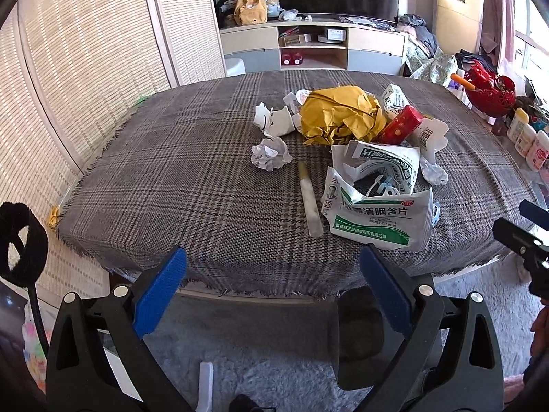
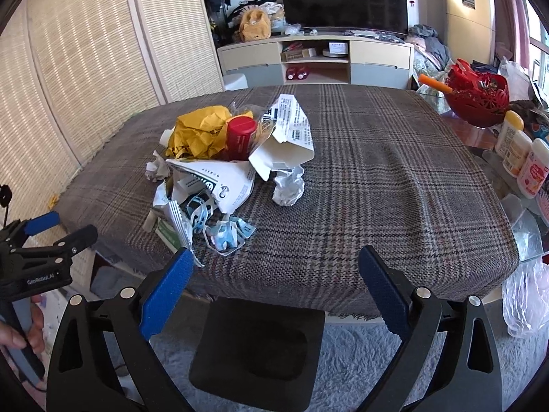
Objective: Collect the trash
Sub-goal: 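Reach the right gripper into the pile and grasp the white-green medicine box, then grasp the white stick on the tablecloth with the left gripper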
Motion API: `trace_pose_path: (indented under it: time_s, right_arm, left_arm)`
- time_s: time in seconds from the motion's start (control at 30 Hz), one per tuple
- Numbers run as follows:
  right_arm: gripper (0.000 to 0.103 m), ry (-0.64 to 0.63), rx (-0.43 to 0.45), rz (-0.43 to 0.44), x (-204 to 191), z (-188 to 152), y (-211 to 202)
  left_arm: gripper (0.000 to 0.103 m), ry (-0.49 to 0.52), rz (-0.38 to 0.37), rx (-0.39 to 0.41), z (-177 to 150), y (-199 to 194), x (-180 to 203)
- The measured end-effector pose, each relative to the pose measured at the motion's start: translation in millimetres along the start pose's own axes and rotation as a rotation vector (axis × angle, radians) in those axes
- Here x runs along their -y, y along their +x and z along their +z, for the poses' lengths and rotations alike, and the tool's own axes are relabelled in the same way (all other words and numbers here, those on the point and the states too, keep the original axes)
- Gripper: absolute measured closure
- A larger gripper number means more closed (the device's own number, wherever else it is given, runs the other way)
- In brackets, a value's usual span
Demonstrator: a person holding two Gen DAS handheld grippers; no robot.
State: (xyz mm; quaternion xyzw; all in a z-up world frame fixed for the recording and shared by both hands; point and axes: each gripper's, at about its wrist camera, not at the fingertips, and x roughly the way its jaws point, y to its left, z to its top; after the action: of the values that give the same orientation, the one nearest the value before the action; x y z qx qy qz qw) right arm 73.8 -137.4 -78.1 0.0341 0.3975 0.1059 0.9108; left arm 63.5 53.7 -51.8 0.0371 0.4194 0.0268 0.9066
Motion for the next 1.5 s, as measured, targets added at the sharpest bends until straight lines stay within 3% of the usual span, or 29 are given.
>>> trace_pose_path:
  time_s: [0.2, 0.37, 0.47, 0.8, 0.93, 1.2, 1.5]
  right_arm:
    - [0.014, -0.06, 0.021, 0.074, -22, 1, 6]
    - [0.048, -0.095, 0.001, 0.146, -42, 6, 21]
    - [0.056, -0.122, -0.008, 0.177, -54, 7, 29]
    - [0.066, -0.151, -0.043, 0.233, -71, 14, 56]
    - [0.085, -0.17, -0.058, 0.24, -80, 12, 63]
    - [0.091, -0.147, 0.043, 0.22, -72, 23, 47]
    - [0.091, -0.088, 0.136, 0.177, -43, 38, 32]
  left_arm:
    - [0.008, -0.001, -0.022, -0.019, 7, 8, 1]
    - [0.019, -0.047, -0.044, -0.031, 17, 14, -11]
    - [0.019, -0.061, -0.052, -0.037, 23, 22, -16]
    - [0.019, -0.062, -0.073, -0.06, 33, 41, -22]
    - [0.019, -0.059, -0.079, -0.066, 36, 46, -21]
    - [0.02, -0.05, -0.078, -0.087, 35, 59, -18]
    - [0.043, 0.0, -0.098, -0.138, 33, 86, 1]
